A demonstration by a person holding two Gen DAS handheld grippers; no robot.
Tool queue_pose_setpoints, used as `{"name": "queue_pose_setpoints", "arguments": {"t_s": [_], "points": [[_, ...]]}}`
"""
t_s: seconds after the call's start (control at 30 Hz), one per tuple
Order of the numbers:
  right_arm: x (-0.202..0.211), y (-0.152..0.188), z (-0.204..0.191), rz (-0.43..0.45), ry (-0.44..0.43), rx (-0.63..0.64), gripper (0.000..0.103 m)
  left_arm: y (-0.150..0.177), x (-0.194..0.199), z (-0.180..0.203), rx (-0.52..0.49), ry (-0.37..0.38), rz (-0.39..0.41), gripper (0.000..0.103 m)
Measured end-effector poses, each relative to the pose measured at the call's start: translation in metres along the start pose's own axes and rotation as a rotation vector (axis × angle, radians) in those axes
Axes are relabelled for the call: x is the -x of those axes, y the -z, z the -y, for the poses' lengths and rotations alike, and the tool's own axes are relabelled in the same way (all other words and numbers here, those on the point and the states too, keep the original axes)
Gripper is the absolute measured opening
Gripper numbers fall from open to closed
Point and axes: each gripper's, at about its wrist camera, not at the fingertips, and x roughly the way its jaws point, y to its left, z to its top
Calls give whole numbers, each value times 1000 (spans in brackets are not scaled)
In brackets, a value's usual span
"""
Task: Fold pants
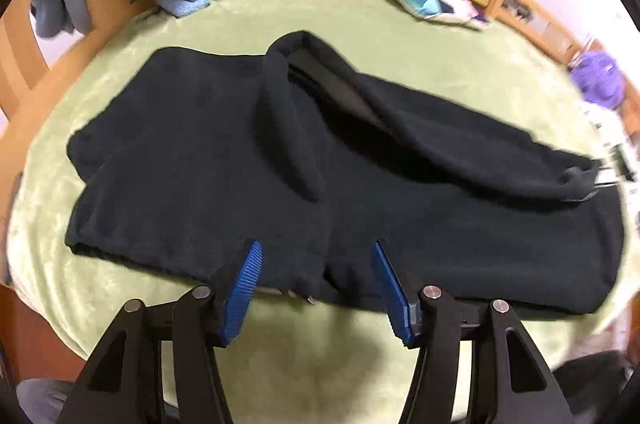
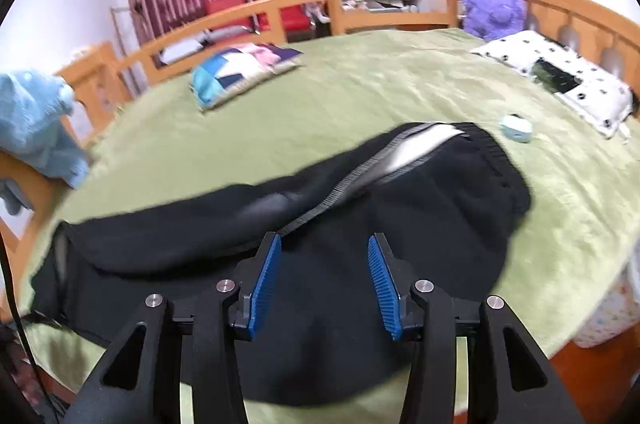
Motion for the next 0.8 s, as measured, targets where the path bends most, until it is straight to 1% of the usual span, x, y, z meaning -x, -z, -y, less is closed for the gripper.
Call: {"name": "queue_pose_setpoints", "arguments": {"t_s": [0.03,0.1,0.17,0.27,0.37,0.4,0.43,0.57,0.6,0.67,0.7,0.77,0.8], "points": [[-4,2,0,-5,-13,-8,45,0,-1,-3,7,-21,19,10],[-10,4,0,-26,-12,-17,45,-6,5,-15,27,23,41,9],[-13,3,1,-30,-3,-45,45,-22,9,-22,44,16,68,9],[-21,0,4,-44,-16,-90,45,-60,20,-37,54,-67,146,9],[-31,0,6,-66,4,-115,45,-98,20,-48,52,-142,199,8],[-33,-1,6,-70,8,-120,45,-111,17,-50,47,-183,217,5],[-36,-2,6,-73,13,-125,45,-124,12,-52,44,-215,228,3],[-41,-5,5,-70,50,-124,45,-158,-7,-61,53,-263,245,3],[-42,-6,5,-69,58,-123,45,-160,-10,-63,61,-257,245,3],[-45,-5,4,-77,68,-116,45,-160,-16,-68,84,-192,214,3],[-47,-5,3,-81,77,-109,45,-158,-19,-69,86,-125,180,4],[-50,-4,1,-86,101,-91,45,-150,-24,-68,86,-3,111,14],[-51,-4,1,-86,113,-83,45,-145,-24,-66,88,40,94,28]]}}
